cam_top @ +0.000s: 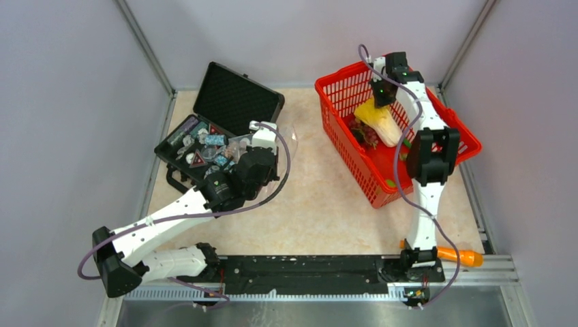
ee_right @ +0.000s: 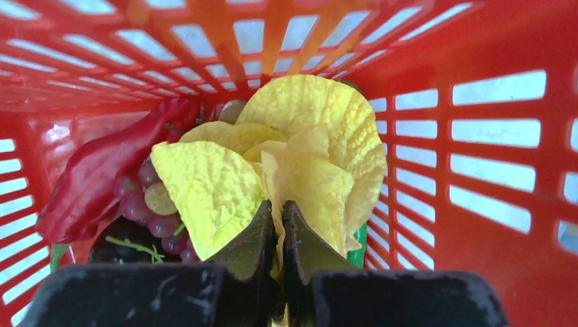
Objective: Place the food in the zip-top bag and seal the zipper
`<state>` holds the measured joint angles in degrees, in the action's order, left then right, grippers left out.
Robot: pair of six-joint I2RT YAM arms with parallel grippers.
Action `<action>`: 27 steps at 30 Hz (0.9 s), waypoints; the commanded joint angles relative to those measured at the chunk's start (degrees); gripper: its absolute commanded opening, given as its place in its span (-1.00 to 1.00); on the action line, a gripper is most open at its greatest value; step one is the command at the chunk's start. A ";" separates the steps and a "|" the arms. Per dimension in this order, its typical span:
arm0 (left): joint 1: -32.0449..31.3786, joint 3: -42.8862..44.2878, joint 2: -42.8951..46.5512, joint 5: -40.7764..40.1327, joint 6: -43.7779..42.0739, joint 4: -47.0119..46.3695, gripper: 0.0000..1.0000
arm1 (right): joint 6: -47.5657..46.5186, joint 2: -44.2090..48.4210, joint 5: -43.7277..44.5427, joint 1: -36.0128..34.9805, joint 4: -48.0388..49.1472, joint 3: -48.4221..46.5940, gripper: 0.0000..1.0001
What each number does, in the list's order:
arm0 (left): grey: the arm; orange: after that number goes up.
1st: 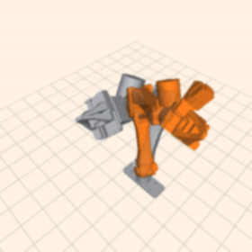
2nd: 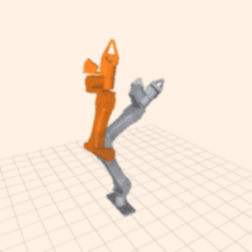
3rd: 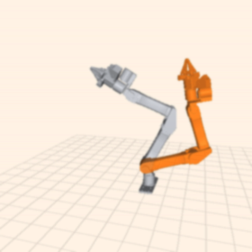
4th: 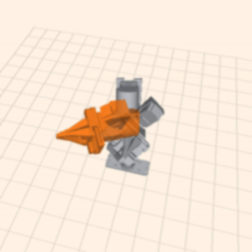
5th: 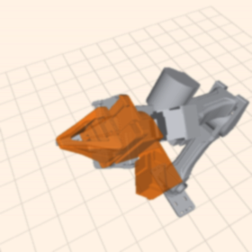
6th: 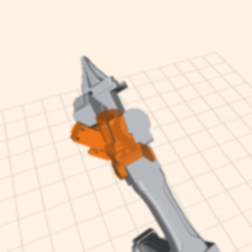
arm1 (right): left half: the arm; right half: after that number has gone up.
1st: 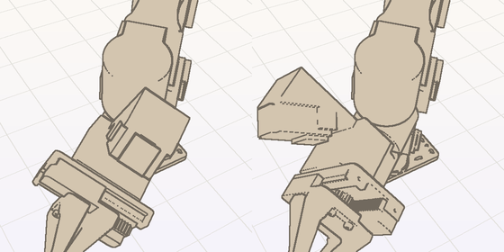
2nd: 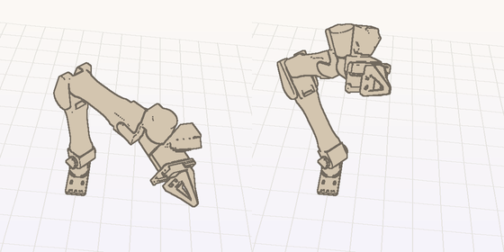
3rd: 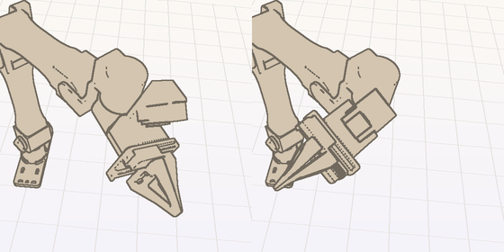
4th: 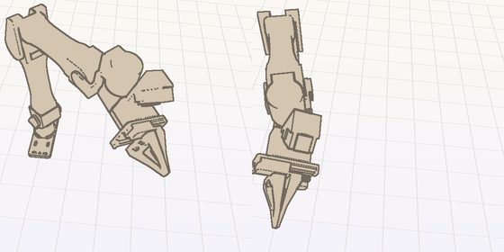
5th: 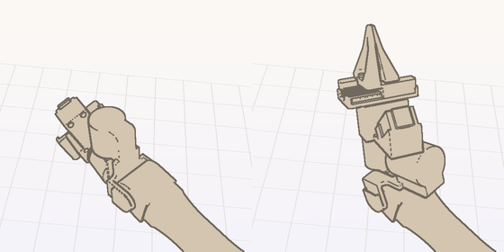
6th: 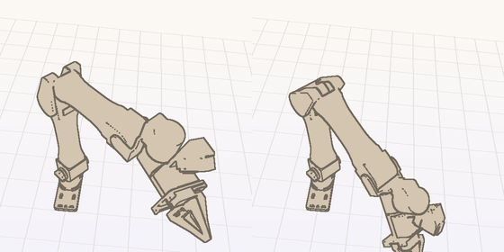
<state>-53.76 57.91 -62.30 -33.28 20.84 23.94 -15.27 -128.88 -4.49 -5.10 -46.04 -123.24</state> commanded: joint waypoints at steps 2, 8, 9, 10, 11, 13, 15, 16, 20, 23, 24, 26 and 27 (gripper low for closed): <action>0.26 1.01 -0.26 -0.47 -0.78 -2.32 -1.00 | 1.63 13.50 -1.40 -0.19 6.32 7.48 -1.00; 0.40 1.44 -0.41 -0.28 -0.64 -2.27 -1.00 | 6.47 32.63 2.04 -0.19 26.25 25.22 -1.00; 0.45 1.41 -0.32 -0.15 -0.55 -2.32 -1.00 | 7.36 35.68 2.37 -0.22 29.32 28.34 -1.00; 0.48 1.46 -0.28 -0.13 -0.47 -2.37 -1.00 | 8.17 38.31 2.45 -0.13 32.29 31.33 -1.00; 0.49 1.44 -0.28 -0.12 -0.38 -2.39 -1.00 | 9.15 41.00 2.98 -0.23 34.45 34.95 -1.00; 0.58 1.51 -0.27 0.07 -0.19 -2.45 -1.00 | 13.00 45.59 3.63 -0.10 38.57 39.40 -1.00; 0.67 1.70 -0.42 0.58 -0.06 -2.63 -1.00 | 17.50 49.47 3.16 -0.10 41.23 42.70 -1.00; 0.75 1.87 -0.61 0.89 0.03 -2.67 -1.00 | 20.09 51.43 2.78 -0.12 42.65 44.37 -1.00; 0.98 2.67 -1.29 2.42 0.40 -2.85 -1.00 | 30.82 59.41 -4.72 -0.10 51.25 51.29 -1.00; 1.24 3.11 -1.57 3.56 0.68 -2.85 -1.00 | 41.82 64.11 -9.40 -0.20 58.44 55.57 -1.00; 1.40 3.35 -1.73 4.16 0.73 -2.73 -1.00 | 44.98 65.18 -10.89 -0.53 61.04 56.53 -1.00; 1.54 3.94 -2.07 5.32 1.16 -2.59 -1.00 | 49.06 66.83 -11.90 -2.33 63.98 57.37 -1.00; 1.60 4.15 -2.18 5.79 1.33 -2.56 -1.00 | 49.98 67.63 -11.30 -3.71 64.73 57.43 -1.00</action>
<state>-52.64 58.87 -64.05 -29.98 21.12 23.59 22.02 -65.78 -11.14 -5.63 5.02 -65.87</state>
